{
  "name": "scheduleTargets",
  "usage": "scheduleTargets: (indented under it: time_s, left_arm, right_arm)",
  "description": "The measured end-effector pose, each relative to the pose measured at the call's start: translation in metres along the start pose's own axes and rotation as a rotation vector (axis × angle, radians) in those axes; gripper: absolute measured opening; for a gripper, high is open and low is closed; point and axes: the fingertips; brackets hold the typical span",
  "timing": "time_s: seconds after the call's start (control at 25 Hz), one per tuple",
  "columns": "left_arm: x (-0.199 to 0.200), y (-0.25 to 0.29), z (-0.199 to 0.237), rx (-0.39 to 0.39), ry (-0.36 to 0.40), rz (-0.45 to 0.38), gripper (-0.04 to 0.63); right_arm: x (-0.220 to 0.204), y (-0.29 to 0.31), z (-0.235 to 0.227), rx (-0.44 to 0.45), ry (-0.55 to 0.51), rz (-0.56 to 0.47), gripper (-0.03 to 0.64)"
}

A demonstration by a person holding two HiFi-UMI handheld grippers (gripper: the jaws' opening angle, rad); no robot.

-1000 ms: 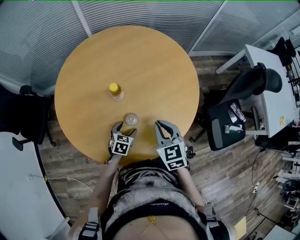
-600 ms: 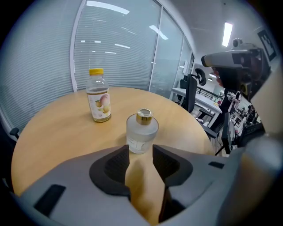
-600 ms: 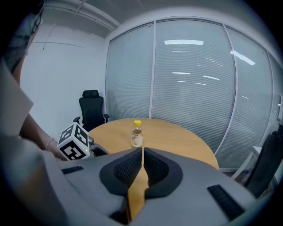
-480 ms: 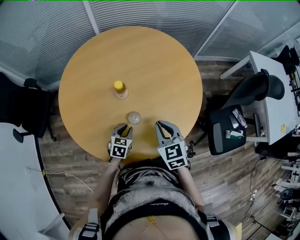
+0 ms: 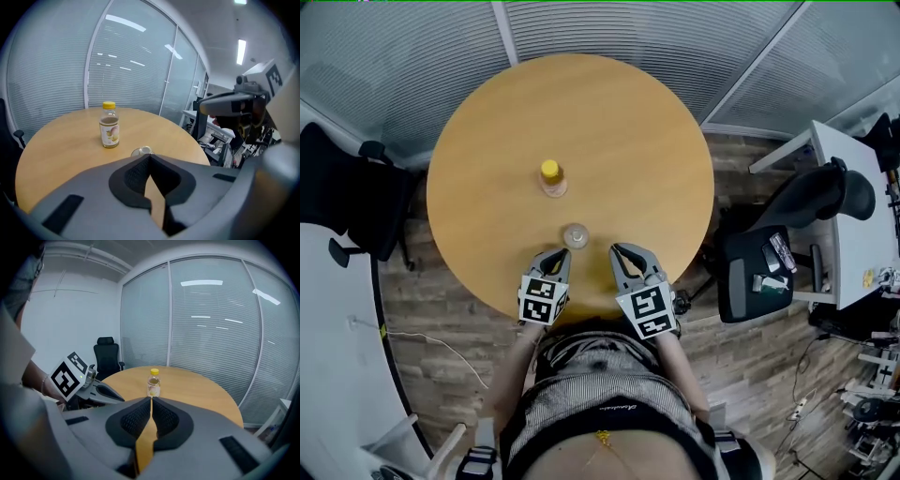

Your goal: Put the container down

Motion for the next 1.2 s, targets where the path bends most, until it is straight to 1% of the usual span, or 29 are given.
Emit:
scheduleTargets:
  time_s: [0.12,0.24,0.48,0.72,0.88,1.04,1.2]
  left_arm:
    - [0.015,-0.012,-0.005,-0.014,-0.03,-0.038,0.021]
    - [0.031,-0.025,-0.011,-0.023,-0.037,-0.08,0.02]
    - [0.063,-0.052,-0.022,-0.032,-0.029,-0.158,0.02]
    - [0.094,-0.076,-0.03,-0.009,0.001,-0.23,0.02]
    - [0.115,-0.09,-0.038,-0.011,0.008,-0.277,0.02]
    - [0.131,-0.104,-0.039,-0.012,0.0,-0.311,0.02]
    - [0.144,-0.113,-0.042,-0.01,0.007,-0.338,0.02]
  right_arm:
    - [0.004,0.002,0.004,0.029,-0.006,-0.012,0.025]
    - [0.008,0.003,0.007,0.064,-0.003,-0.026,0.025]
    - [0.025,0.0,0.014,0.132,0.009,-0.08,0.023]
    - [0.049,-0.011,0.016,0.164,-0.007,-0.151,0.024]
    - [0.069,-0.022,0.018,0.194,-0.019,-0.198,0.023]
    - [0.088,-0.032,0.022,0.234,-0.044,-0.241,0.023]
    - [0.097,-0.037,0.022,0.266,-0.05,-0.253,0.023]
Point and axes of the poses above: the fingertips, and each gripper's own axes: y forward along the fingers, z to its left, x out of its top, and after that the axes turned 11 degrees about z, right-handed
